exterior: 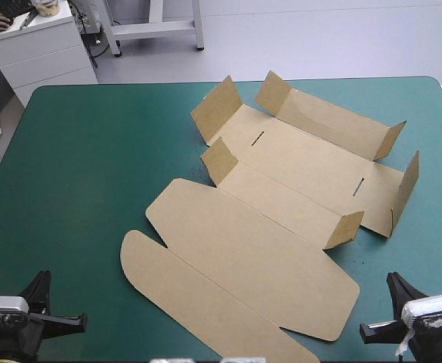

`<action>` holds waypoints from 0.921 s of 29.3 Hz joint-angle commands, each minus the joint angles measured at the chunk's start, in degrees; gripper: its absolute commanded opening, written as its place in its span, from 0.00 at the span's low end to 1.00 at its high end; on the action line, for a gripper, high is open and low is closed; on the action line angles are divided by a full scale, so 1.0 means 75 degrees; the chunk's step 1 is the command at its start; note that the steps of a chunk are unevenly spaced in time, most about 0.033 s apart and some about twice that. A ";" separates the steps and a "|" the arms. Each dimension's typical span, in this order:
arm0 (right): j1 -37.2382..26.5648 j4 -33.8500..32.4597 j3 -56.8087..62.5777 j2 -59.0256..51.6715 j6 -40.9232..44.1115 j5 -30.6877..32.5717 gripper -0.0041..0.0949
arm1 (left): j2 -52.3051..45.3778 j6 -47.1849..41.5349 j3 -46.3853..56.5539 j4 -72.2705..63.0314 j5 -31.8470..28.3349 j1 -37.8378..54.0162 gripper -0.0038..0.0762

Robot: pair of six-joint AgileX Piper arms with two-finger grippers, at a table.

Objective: Fold the box

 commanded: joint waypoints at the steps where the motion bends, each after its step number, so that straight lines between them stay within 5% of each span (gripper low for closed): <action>1: -0.0013 0.0091 -0.0177 -0.0170 -0.0013 -0.0618 0.02 | -0.0085 -0.0005 -0.0142 -0.0110 -0.0551 -0.0054 0.04; 13: -0.0013 0.0091 -0.0177 -0.0170 -0.0013 -0.0618 0.06 | -0.0085 -0.0005 -0.0142 -0.0110 -0.0551 -0.0054 0.04; 17: -0.0013 0.0091 -0.0177 -0.0170 -0.0013 -0.0618 0.24 | -0.0085 -0.0005 -0.0142 -0.0110 -0.0551 -0.0054 0.04; 23: -0.0013 0.0000 -0.0177 -0.0157 0.0123 -0.0630 0.71 | -0.0085 -0.0005 -0.0142 -0.0110 -0.0551 -0.0054 0.04; 27: -0.0013 -0.0157 -0.0177 -0.0142 0.0408 -0.0630 0.80 | -0.0085 -0.0005 -0.0142 -0.0110 -0.0551 -0.0054 0.04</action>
